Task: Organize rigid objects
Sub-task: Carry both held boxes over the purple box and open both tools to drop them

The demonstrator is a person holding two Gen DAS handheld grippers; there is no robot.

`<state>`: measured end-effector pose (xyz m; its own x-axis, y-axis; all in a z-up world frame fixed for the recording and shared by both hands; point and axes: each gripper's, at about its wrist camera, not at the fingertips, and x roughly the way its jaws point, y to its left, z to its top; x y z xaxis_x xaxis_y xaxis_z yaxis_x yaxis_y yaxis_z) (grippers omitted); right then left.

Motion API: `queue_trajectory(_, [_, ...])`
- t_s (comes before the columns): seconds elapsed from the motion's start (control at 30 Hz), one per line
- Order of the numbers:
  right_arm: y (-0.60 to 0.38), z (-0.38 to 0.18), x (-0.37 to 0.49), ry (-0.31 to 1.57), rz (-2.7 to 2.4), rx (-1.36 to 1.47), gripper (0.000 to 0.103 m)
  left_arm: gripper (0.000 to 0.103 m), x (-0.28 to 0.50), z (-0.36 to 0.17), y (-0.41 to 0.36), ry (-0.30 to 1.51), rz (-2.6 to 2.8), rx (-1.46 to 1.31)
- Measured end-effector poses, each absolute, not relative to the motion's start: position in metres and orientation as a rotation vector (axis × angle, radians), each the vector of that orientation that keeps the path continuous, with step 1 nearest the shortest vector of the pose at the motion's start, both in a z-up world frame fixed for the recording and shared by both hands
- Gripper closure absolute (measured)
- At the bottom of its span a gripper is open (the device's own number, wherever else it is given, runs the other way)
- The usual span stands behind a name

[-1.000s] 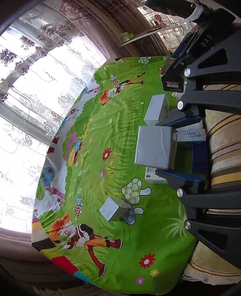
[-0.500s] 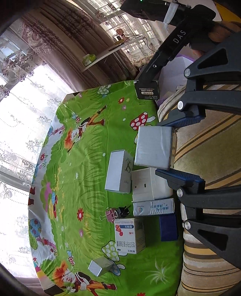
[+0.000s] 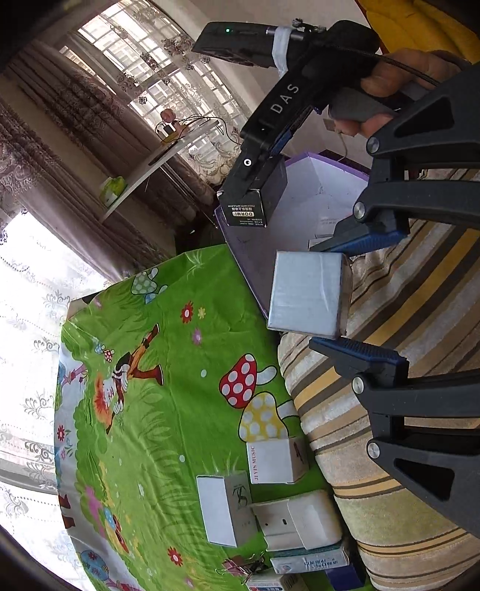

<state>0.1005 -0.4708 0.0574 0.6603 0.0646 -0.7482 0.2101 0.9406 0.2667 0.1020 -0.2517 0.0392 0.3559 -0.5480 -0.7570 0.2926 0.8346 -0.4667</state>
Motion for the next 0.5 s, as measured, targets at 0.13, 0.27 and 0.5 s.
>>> queue_trajectory(0.13, [-0.497,0.058,0.097,0.834,-0.154,0.359,0.016,0.059,0.102,0.044,-0.275,1.06,-0.638,-0.257])
queue_trajectory(0.27, [-0.518,0.058,0.094,0.82,-0.213,0.389,0.014,0.05,0.103,0.044,-0.286,1.067,-0.681,-0.253])
queue_trajectory(0.5, [-0.526,0.06,0.092,0.815,-0.224,0.416,0.012,0.044,0.097,0.045,-0.281,1.054,-0.672,-0.249])
